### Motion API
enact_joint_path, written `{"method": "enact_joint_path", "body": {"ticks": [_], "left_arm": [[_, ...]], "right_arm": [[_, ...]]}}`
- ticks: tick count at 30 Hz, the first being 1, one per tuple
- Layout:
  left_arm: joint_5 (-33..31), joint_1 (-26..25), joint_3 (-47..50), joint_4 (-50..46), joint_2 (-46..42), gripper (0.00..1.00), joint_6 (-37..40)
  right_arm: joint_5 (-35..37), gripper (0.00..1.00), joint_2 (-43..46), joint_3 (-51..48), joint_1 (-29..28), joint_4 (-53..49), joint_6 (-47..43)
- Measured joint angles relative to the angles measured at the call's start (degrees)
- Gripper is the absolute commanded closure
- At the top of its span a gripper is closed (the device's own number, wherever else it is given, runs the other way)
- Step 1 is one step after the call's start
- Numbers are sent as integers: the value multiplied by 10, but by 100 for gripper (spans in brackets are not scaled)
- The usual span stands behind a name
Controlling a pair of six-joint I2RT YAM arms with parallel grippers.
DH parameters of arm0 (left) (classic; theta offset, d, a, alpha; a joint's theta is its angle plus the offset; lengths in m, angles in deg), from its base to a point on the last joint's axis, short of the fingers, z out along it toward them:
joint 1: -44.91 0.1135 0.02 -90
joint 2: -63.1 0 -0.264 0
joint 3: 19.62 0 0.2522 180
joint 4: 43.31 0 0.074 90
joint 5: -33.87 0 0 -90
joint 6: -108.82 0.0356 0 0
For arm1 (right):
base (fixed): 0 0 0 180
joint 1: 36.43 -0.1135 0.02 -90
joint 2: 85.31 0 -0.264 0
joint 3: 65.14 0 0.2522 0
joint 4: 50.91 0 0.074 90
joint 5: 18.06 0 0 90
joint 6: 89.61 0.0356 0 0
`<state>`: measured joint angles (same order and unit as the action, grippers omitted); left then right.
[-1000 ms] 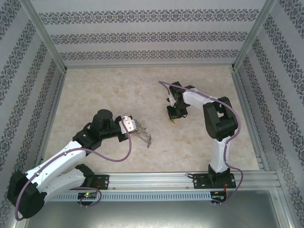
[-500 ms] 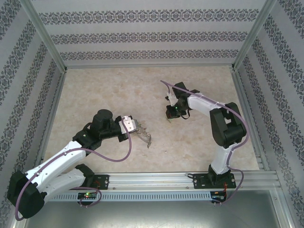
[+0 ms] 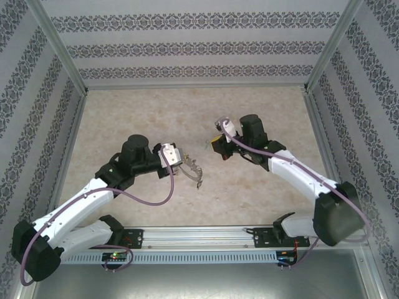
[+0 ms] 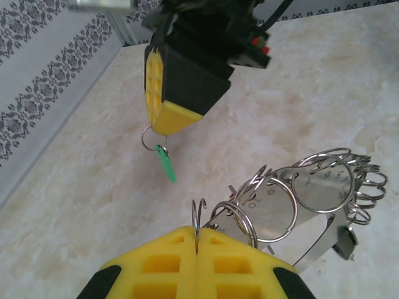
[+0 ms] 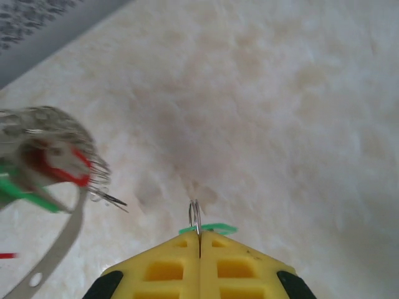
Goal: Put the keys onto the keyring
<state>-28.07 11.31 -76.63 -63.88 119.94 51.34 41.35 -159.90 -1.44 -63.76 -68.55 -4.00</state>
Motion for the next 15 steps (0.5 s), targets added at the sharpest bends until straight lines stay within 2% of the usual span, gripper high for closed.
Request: {"method": "enact_joint_path", "body": {"ticks": [6, 15], "left_arm": [[-3, 0, -2, 10, 25, 100, 23], [-13, 0, 2, 38, 31, 100, 30]], "right_arm": [[2, 100, 35, -5, -54, 14, -62], [11, 100, 46, -5, -101, 7, -97]]}}
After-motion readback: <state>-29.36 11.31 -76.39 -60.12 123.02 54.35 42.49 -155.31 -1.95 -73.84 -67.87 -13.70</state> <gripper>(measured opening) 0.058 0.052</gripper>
